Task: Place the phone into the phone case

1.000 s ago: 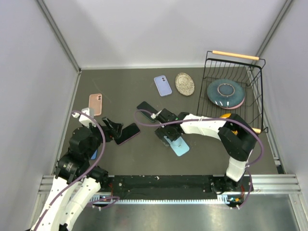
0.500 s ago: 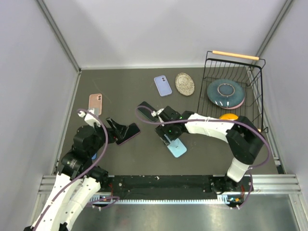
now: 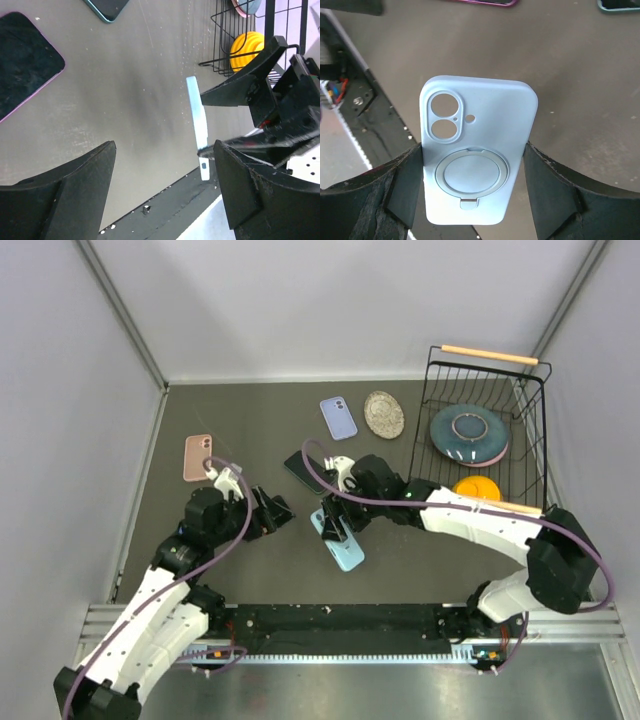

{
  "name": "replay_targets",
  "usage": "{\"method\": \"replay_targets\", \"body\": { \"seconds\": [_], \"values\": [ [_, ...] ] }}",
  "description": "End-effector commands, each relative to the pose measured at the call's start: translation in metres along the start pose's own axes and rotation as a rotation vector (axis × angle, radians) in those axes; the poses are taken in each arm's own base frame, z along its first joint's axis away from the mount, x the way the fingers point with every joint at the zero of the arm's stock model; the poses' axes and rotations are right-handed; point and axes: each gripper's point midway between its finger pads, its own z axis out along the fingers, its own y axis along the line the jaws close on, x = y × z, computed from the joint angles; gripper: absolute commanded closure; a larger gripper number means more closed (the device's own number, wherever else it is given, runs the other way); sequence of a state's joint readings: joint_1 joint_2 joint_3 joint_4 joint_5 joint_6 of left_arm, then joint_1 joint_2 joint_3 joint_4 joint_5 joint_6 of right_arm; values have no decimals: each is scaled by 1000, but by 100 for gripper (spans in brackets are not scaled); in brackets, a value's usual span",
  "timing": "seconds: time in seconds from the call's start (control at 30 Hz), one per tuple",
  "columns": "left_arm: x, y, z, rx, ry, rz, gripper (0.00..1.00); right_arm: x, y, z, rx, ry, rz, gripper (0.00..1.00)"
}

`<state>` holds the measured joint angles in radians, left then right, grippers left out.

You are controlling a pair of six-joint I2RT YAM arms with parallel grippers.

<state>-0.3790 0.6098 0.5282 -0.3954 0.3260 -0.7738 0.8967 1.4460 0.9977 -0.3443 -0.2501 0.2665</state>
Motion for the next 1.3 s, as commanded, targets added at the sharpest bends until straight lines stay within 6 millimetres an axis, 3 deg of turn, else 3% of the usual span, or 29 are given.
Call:
{"method": "replay_targets", "body": {
  "seconds": [0.0,0.23,0.4,0.5,0.6,0.77,0.97,1.27],
  "values": [
    [-7,-22,11,114,-3,-50,16,-25,44,-15,-187,-118,-34,35],
    [13,-26,26,192,122,-106,17,-21,60,-10,-221,-99,-51,34],
    [28,-18,37,178,199,-149,17,-22,67,-8,-225,-96,-54,34],
    [34,-15,39,172,212,-167,22,-23,66,-9,-219,-97,-43,34],
    [39,-13,39,183,220,-192,42,-23,65,-8,-211,-98,-38,34],
    [43,-11,41,185,233,-242,100,-20,57,-1,-143,-96,-16,27],
    [48,7,44,83,229,-294,100,-12,49,-2,5,-82,-42,20],
    [33,16,47,-43,188,-299,100,7,43,12,209,-50,-183,22]
  ]
}}
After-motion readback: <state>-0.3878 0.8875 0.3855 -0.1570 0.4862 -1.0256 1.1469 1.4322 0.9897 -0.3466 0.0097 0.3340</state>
